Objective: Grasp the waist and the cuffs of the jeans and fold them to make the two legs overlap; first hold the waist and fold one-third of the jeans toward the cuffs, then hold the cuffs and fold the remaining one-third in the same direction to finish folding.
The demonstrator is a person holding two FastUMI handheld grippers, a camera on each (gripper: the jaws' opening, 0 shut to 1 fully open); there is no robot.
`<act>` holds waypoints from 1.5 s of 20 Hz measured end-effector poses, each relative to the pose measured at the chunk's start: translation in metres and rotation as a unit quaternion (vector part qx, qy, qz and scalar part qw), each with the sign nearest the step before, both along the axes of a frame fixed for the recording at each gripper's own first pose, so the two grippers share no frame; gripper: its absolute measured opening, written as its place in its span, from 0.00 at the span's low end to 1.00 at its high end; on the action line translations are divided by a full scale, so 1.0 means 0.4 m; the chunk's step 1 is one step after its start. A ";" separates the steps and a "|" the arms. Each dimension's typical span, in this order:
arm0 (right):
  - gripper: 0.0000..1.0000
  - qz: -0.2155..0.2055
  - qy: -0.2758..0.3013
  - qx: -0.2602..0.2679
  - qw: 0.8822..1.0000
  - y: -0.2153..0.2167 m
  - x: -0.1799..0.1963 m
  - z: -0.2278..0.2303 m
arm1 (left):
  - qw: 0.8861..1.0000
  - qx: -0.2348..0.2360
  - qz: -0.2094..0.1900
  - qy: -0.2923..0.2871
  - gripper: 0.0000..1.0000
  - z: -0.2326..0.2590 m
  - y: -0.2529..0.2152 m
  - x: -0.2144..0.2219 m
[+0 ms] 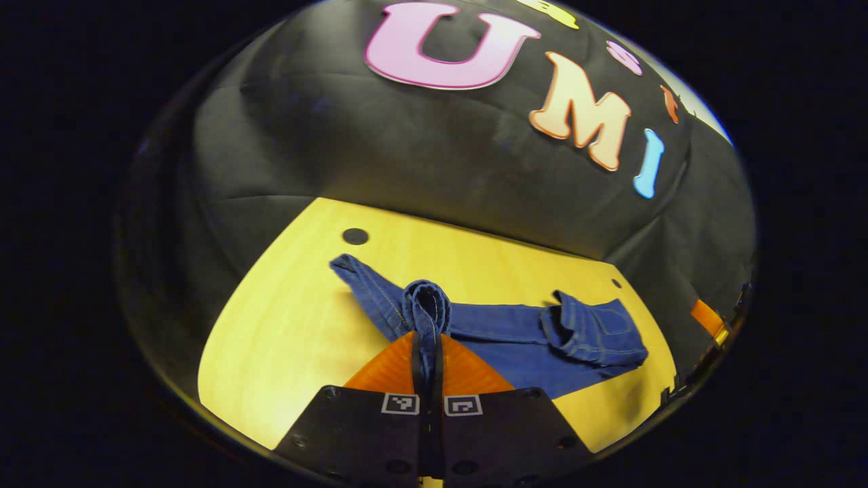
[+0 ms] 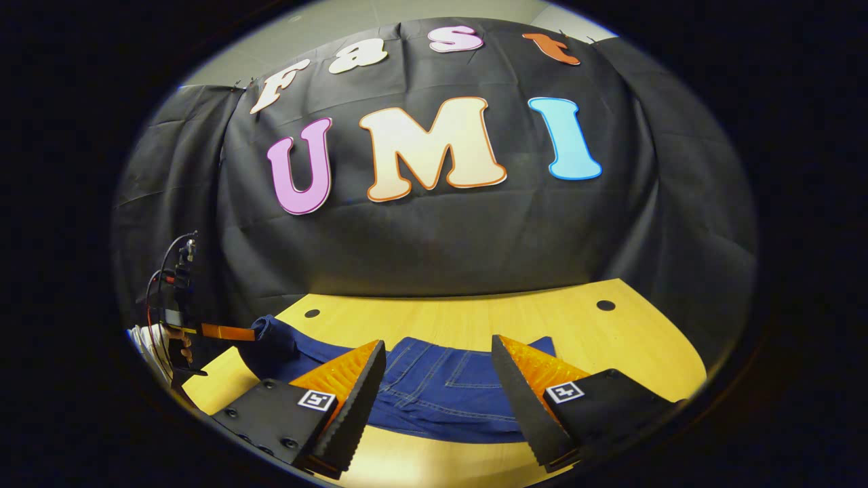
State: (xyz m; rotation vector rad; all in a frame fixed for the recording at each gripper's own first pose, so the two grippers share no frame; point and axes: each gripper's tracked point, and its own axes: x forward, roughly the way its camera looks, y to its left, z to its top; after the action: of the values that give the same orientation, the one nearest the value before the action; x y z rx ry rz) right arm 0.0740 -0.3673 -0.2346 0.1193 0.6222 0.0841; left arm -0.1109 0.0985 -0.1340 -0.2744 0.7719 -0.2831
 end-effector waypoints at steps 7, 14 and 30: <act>0.96 -0.014 -0.012 -0.009 1.000 -0.142 -0.024 0.065 | 0.998 -0.022 -0.049 -0.033 0.00 0.102 -0.240 0.053; 0.96 -0.041 -0.002 -0.007 0.999 -0.226 -0.039 0.066 | 1.000 0.004 -0.002 0.002 0.00 0.045 -0.161 0.062; 0.97 -0.033 0.029 0.002 0.999 -0.051 -0.069 -0.015 | 0.988 0.120 0.048 0.080 0.50 -0.197 0.238 -0.012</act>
State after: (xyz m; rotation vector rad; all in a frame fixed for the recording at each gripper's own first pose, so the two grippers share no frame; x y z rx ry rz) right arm 0.0465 -0.3877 -0.2404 0.1477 0.6763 0.0175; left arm -0.1158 0.1935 -0.2129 -0.1068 0.9388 -0.0767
